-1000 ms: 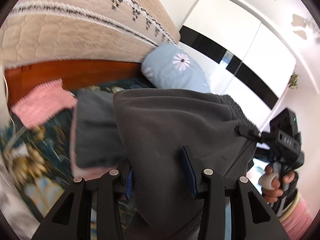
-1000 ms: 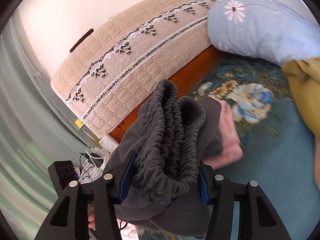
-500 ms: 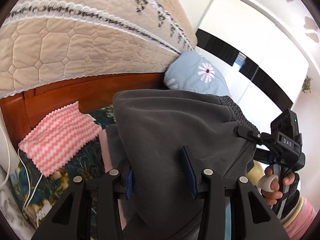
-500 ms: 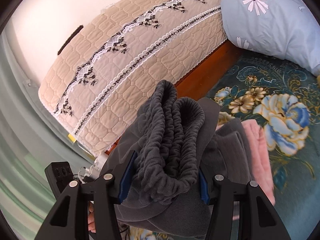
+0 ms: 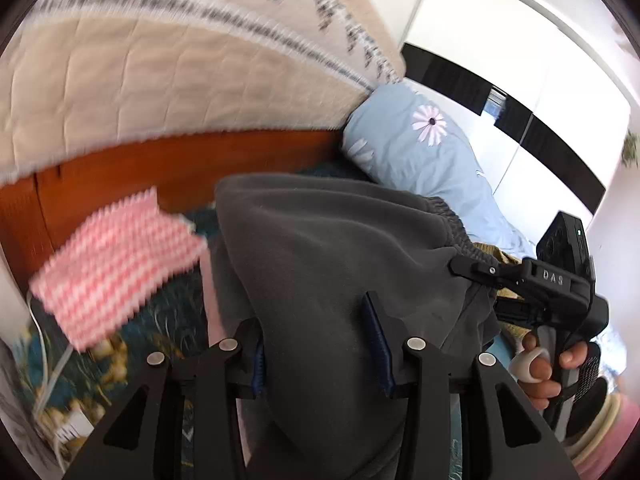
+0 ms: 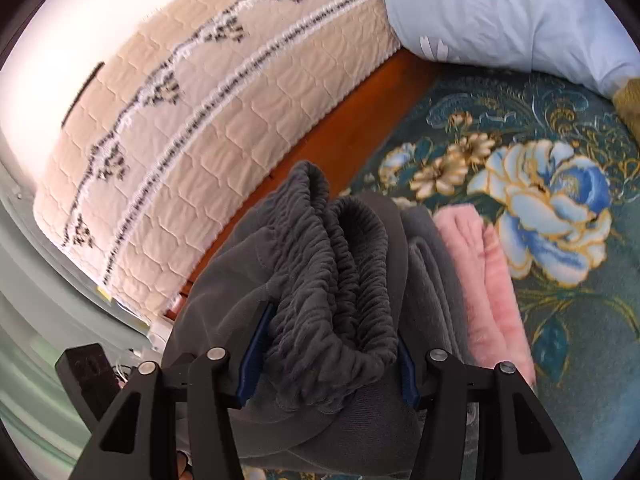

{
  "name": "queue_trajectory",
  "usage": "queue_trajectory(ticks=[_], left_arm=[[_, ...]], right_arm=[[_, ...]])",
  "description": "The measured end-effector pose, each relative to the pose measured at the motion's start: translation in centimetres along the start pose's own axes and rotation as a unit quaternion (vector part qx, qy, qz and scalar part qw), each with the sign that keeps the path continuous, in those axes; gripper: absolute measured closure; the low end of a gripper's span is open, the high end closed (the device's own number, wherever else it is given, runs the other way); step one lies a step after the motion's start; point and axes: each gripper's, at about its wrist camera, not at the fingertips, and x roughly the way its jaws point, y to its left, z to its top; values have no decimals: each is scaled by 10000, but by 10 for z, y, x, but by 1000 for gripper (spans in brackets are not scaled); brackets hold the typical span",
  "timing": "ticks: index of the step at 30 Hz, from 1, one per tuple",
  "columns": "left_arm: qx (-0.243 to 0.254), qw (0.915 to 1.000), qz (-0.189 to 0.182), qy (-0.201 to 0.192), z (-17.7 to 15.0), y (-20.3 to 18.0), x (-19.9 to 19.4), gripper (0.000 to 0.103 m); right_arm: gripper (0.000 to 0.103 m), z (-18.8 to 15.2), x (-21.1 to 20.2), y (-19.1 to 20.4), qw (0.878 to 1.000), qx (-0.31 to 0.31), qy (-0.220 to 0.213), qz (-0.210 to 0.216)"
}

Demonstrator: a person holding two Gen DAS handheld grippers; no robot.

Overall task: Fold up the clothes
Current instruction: 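Lift the folded sweatpants with both tools and carry them toward the pink towel stack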

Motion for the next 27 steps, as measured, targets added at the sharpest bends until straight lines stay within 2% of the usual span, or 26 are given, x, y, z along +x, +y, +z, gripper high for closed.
queue_trajectory(ticks=[3,5,10,13,15,21,24,27], left_arm=[[-48,9998,5,167,-1,-1,10,60],[-77,9993,166,326,-7,4,19,59],[-594,9972,-161,419,-16,25,16,55],[-964,9939,-214,490,-21,32,8,48],[-1041,9935,-196,421,-22,32,0,48],[-1137,9933,210,43,-14,34,-27,48],[-1266,9919,79,-47,-11,33,-37,48],[-1311,9909,-285,-131,-10,22,-40,48]], right_arm=[[46,2,-3,-3,10000,60,-35,-21],[46,2,-2,-5,10000,64,-9,-31],[41,1,-4,-3,9997,18,217,-56],[40,3,-13,5,9986,-186,445,-213],[39,4,-18,10,9973,-334,554,-345],[38,13,-20,24,9932,-582,736,-686],[36,12,-19,12,9952,-350,783,-461],[31,7,-16,-7,9964,78,818,-190]])
